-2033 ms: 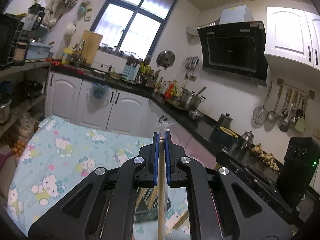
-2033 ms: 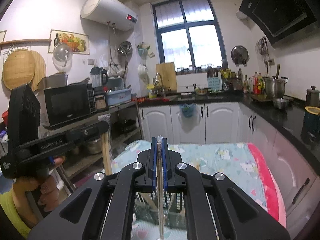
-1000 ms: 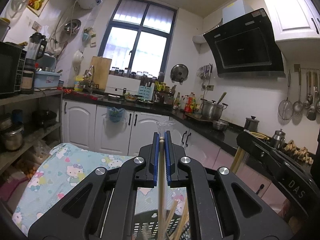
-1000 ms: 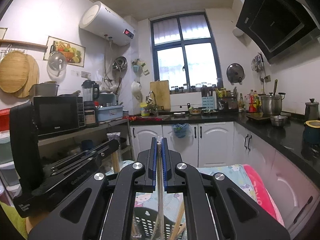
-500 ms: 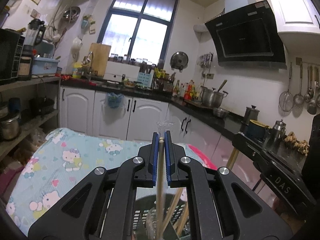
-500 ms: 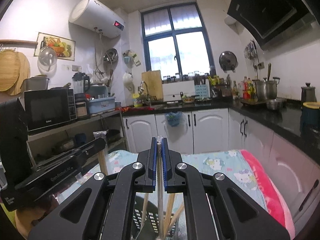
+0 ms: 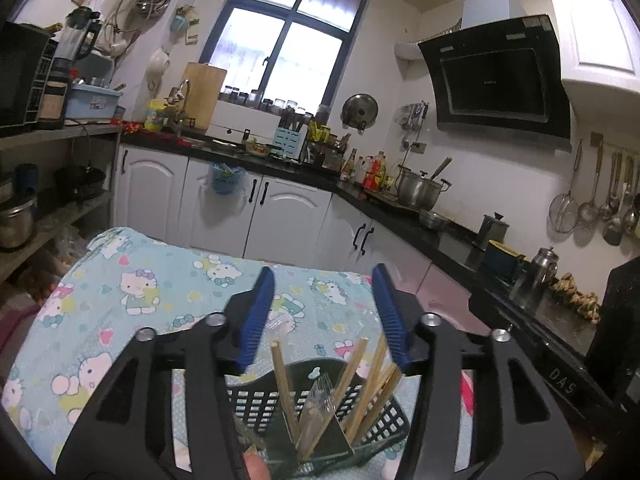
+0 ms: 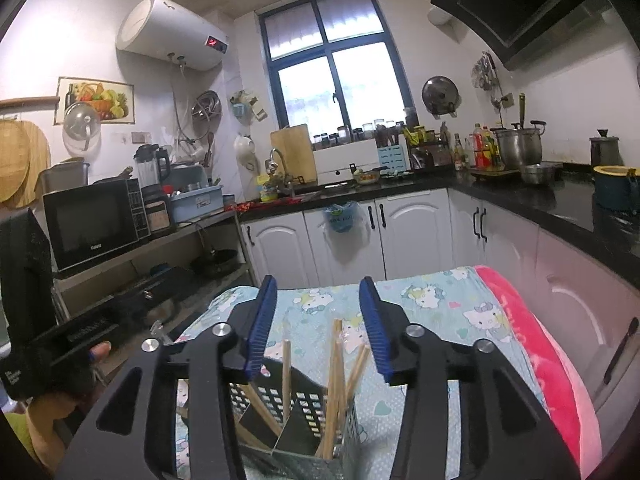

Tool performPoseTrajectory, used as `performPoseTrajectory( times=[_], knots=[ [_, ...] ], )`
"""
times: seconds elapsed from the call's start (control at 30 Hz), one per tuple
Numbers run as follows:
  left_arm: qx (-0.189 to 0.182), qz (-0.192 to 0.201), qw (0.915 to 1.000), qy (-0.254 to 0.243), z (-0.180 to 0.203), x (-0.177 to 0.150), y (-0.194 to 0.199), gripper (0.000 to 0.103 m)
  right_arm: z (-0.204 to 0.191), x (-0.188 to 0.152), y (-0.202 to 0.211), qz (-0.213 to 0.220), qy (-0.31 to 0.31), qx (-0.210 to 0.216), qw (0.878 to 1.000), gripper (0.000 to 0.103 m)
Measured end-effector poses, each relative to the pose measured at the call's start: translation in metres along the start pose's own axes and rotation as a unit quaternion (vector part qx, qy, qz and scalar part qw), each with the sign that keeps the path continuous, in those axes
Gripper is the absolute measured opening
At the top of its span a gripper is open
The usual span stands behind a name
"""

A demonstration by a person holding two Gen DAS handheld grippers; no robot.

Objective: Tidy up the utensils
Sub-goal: 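Open the left tool over the basket while the right tool opens, dropping both chopsticks in, then move both tools down to the last chopsticks lying on the cloth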

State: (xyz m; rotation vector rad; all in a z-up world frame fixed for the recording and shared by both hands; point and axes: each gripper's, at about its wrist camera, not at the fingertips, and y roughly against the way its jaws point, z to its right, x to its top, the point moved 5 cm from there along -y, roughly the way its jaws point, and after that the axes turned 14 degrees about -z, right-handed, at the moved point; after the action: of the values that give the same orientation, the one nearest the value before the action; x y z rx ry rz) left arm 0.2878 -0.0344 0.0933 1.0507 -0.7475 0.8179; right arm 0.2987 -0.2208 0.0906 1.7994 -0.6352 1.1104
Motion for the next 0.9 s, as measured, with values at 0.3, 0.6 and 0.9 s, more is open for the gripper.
performPoseTrajectory(
  times=[0.3, 0.6, 0.9],
  knots=[
    [-0.020, -0.022, 0.9993, 0.025, -0.003, -0.005, 0.025, 0.079, 0.005, -0.014, 0.019, -0.025, -0.015, -0.006, 1.000, 0.054],
    [-0.019, -0.051, 0.9983, 0.022, -0.001, -0.022, 0.038, 0.092, 0.000, -0.028, 0.035, -0.040, -0.013, -0.007, 0.999, 0.062],
    [-0.009, -0.072, 0.9970, 0.025, -0.009, -0.045, 0.048, 0.092, -0.002, -0.046, 0.045, -0.061, -0.008, -0.012, 0.998, 0.065]
  ],
)
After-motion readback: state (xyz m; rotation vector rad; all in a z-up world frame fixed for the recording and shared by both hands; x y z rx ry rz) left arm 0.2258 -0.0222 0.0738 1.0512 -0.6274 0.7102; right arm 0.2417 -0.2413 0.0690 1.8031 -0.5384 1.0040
